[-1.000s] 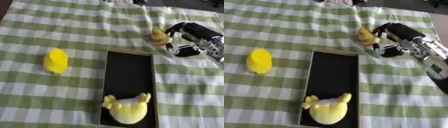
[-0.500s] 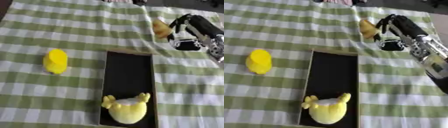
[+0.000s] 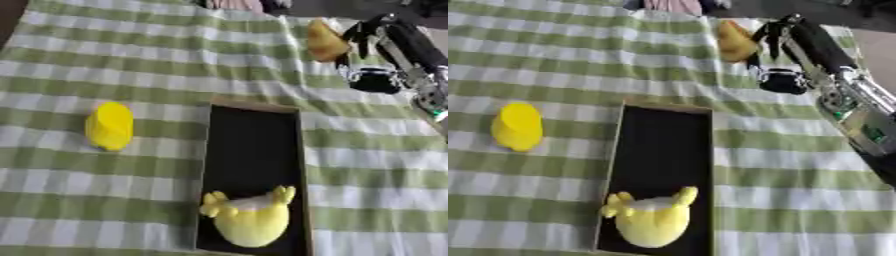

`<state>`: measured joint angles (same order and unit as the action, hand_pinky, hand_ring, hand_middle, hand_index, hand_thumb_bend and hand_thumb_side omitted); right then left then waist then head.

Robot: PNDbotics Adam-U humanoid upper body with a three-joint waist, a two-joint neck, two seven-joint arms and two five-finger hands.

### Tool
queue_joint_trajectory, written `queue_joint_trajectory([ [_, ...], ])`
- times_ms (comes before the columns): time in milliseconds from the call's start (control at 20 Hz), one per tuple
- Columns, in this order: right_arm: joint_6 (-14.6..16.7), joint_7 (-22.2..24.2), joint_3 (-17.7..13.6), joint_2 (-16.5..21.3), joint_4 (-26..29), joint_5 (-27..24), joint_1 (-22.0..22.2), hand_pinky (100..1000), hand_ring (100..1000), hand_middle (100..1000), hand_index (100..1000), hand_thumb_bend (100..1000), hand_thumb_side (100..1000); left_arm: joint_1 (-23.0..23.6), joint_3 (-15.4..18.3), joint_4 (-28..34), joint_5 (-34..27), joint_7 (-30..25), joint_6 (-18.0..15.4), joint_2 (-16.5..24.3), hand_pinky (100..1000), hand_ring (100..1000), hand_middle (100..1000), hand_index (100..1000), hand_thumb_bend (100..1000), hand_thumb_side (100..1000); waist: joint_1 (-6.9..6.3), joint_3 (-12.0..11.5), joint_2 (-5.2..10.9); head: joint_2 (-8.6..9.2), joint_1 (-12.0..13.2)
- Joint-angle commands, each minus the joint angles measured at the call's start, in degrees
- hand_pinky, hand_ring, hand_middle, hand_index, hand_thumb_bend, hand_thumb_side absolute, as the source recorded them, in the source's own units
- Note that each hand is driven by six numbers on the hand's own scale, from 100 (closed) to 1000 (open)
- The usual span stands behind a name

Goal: Pick up objects on the table and place them in the box.

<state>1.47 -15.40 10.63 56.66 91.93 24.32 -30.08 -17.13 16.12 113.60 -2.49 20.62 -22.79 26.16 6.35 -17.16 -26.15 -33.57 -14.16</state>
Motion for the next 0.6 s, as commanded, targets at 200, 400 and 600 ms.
queue_joint_trajectory([
  [200,1.2,0.8,-0.4,5.6,10.5,-0.4,2.9,734,636,378,394,100,160,0.2,0.6,1.0,0.1,0.2,0.4,1.2,731,746,742,820,100,566,-0.97,0.7,2.98,-1.56,0.5],
  [400,0.6,2.8,0.9,7.7,20.1,1.8,5.7,725,624,390,402,100,197,0.2,0.5,1.0,0.2,0.6,0.4,1.8,733,748,742,821,100,534,-1.50,0.9,4.19,-2.75,0.7],
  [600,5.7,4.1,4.5,8.5,22.5,5.8,5.8,716,615,394,406,100,238,-0.2,0.3,1.0,0.4,1.6,0.2,2.5,735,750,742,822,100,510,-1.98,0.6,5.27,-3.52,0.2],
])
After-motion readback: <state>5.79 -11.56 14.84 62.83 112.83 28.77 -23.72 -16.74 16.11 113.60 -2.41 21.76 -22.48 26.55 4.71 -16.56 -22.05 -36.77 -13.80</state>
